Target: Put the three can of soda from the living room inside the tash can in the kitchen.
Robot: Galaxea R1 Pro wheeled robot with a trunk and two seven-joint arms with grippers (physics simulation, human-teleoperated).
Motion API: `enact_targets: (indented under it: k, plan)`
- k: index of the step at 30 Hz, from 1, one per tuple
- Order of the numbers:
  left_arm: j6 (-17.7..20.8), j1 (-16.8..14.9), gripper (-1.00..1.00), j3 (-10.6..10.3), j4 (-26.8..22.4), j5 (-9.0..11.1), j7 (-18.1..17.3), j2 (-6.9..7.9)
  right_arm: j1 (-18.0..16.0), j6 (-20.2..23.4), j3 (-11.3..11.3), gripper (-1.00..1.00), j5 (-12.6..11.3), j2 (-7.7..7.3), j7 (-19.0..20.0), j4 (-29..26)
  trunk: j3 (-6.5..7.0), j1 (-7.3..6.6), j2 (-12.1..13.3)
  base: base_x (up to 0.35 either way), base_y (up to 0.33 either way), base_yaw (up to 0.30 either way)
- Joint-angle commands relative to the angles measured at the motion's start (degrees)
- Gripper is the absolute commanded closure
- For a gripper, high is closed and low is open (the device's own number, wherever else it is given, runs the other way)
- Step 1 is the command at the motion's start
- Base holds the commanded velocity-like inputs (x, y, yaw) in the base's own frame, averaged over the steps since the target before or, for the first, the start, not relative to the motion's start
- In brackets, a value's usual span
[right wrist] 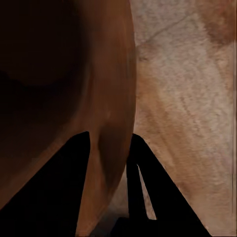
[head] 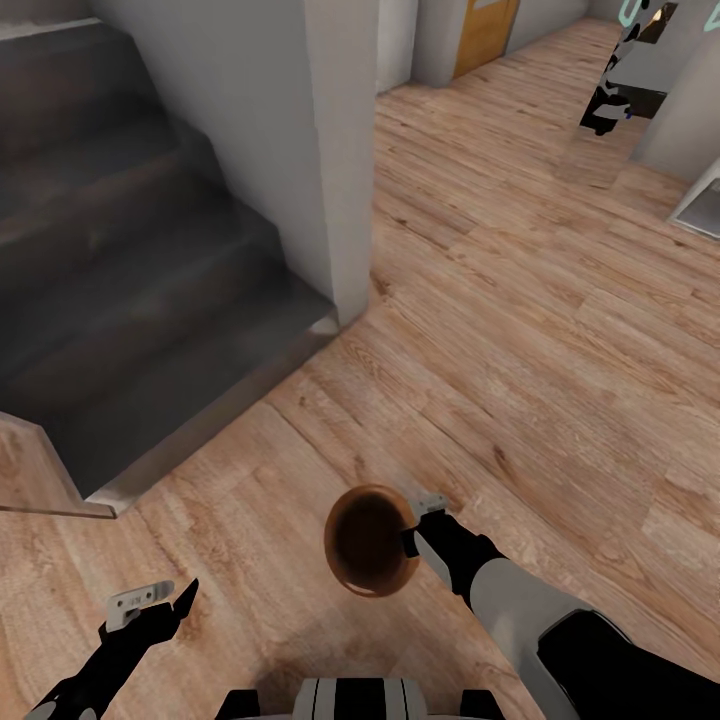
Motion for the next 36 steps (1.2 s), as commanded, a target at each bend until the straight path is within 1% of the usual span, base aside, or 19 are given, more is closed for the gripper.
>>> enact_targets:
  k: [1,36]
  plan:
    - [0.0,0.0,-1.00,0.0,0.0,0.0,0.0,0.00,0.0,-0.1,0.1,1.00,-0.4,0.00,0.0,0.0,0.00,0.01,0.0,0.000,-0.002,0.000]
    - [0.0,0.0,-1.00,-0.1,0.0,0.0,0.1,0.00,0.0,-0.2,0.2,1.00,-0.4,0.04,0.1,0.0,0.00,0.01,0.0,0.000,0.000,0.000]
